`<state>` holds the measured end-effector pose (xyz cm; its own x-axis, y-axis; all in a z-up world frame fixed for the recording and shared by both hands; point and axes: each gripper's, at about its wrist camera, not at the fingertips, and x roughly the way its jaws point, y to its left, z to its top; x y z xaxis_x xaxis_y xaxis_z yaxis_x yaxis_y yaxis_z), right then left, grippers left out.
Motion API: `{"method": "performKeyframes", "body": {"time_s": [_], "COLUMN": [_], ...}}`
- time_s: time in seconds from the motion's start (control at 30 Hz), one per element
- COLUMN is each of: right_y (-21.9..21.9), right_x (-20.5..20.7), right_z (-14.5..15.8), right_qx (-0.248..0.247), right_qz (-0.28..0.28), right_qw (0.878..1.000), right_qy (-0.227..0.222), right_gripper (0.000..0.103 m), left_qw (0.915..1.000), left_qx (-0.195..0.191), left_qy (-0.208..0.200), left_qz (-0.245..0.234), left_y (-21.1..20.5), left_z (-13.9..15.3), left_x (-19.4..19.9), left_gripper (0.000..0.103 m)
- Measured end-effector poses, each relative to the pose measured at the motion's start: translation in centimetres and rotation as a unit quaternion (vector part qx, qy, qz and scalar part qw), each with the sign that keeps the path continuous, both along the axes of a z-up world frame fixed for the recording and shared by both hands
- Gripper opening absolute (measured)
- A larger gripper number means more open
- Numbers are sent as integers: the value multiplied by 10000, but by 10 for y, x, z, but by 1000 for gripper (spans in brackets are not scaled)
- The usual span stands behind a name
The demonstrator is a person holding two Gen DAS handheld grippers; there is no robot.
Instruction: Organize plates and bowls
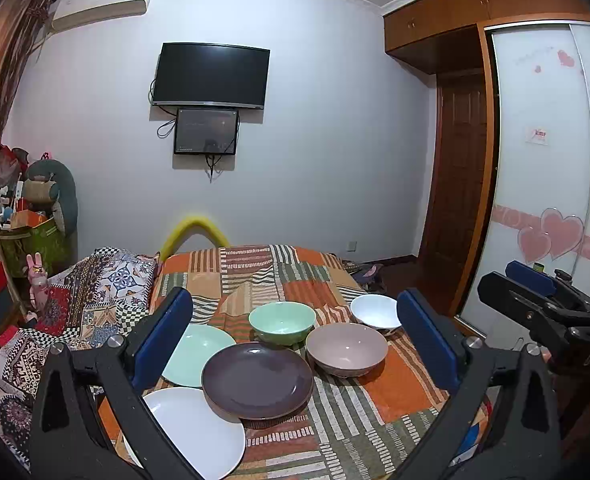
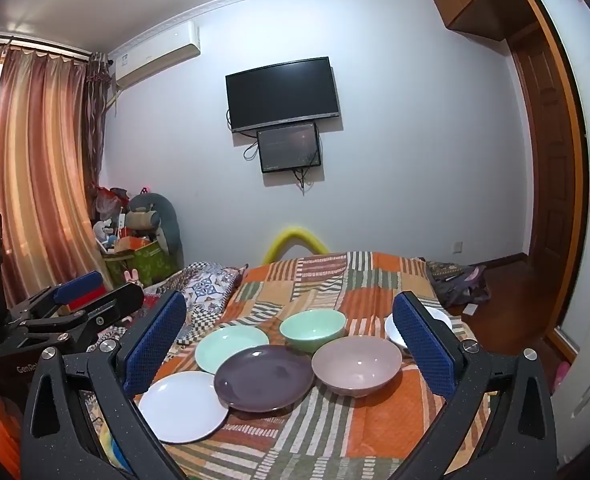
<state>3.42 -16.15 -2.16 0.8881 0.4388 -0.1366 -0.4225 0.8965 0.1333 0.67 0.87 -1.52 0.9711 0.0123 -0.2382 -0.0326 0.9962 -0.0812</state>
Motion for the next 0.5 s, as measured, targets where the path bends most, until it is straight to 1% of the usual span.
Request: {"method": "performKeyframes", "body": {"time_s": [0.5], "right_y": [2], "right_x": [2], "right_z": [-1], "right_qx": [-3], "right_qz": [14], "right_qw": [10000], "right_qy": [37], "right_gripper": [103], "left_qw": [9999], "left_qx": [109], "left_qy": [27], "left_qz": [32], "left_y": [-3], "left_z": [2], "left_x": [0], "left_gripper": [103]}}
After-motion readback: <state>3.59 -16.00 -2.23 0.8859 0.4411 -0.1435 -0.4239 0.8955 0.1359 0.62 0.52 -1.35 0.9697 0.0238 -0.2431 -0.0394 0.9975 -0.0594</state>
